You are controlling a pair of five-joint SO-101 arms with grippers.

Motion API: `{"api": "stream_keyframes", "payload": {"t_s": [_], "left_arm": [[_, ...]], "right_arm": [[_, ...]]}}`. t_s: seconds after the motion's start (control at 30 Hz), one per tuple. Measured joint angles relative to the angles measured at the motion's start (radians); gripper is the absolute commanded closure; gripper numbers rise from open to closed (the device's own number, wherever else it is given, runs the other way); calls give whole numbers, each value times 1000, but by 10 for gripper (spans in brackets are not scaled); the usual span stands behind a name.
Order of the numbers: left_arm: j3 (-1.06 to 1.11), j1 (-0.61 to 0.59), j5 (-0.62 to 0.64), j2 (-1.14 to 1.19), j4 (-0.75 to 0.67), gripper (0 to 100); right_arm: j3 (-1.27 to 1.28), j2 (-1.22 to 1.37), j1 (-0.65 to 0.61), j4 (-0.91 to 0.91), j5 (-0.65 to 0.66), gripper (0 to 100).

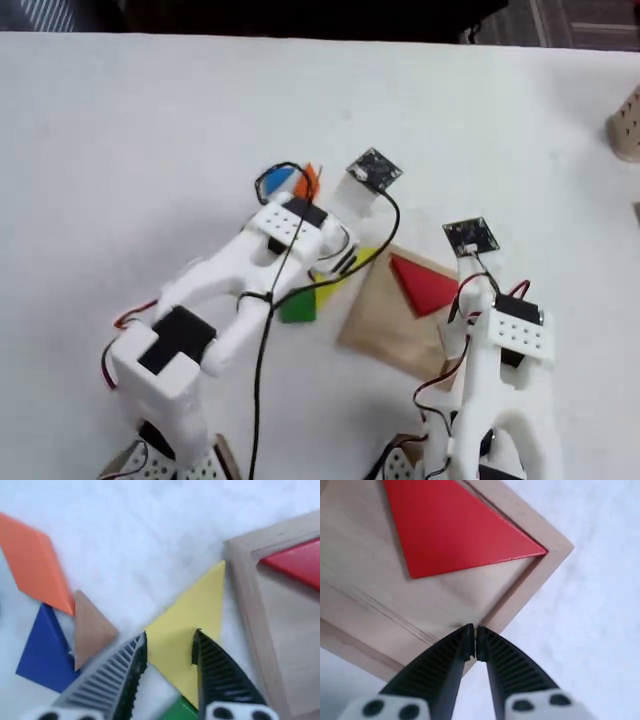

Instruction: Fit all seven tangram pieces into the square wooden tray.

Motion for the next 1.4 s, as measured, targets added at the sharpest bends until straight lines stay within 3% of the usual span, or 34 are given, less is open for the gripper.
{"api": "stream_keyframes", "payload": {"t_s": [0.3, 0.8, 0.97, 1.27, 1.4], "left_arm": [[-23, -21, -60, 3, 77, 695], [-43, -60, -132, 23, 71, 694], [-155, -58, -133, 158, 78, 694], [-402, -57, -135, 307, 267, 705], [-407, -55, -135, 311, 267, 795]], "right_arm": [[0, 0, 0, -5, 0, 981], [14, -14, -3, -8, 0, 981], [14, -14, -3, -8, 0, 981], [14, -14, -3, -8, 3, 981], [14, -14, -3, -8, 3, 981]]}}
